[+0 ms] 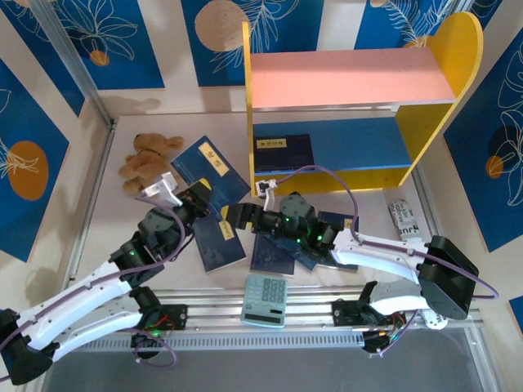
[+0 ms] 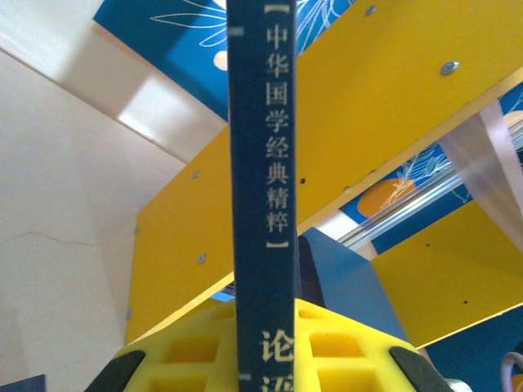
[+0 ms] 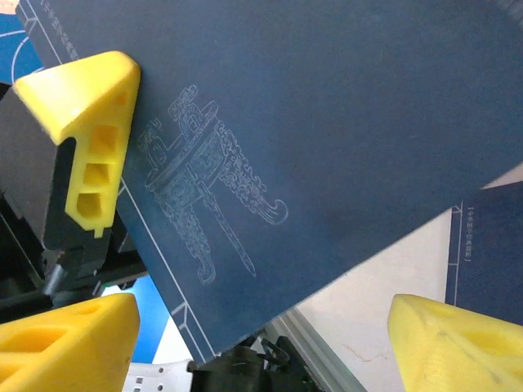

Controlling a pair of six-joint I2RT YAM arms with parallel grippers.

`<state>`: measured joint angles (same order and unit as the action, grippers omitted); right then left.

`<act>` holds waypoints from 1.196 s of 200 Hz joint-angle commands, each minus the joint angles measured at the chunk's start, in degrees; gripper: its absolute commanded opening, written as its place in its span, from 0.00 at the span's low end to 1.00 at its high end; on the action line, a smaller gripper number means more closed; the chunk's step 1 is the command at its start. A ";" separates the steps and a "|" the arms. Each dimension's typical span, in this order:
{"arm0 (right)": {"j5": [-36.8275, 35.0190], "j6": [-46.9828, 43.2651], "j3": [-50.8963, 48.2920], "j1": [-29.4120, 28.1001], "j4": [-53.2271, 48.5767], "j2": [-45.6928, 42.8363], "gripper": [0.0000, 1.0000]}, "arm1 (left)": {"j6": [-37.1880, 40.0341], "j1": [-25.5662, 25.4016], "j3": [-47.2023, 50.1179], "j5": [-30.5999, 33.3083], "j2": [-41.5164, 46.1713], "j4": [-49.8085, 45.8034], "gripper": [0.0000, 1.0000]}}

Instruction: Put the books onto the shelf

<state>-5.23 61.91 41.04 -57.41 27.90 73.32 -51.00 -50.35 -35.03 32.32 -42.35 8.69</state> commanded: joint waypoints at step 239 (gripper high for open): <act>6.97 -13.70 -4.64 12.03 -29.52 -26.14 0.00 | 9.74 -9.39 -1.49 16.55 1.48 1.68 0.75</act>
<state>-5.04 56.53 33.95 -49.36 15.86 55.96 -47.86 -59.48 -31.81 43.79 -44.38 20.56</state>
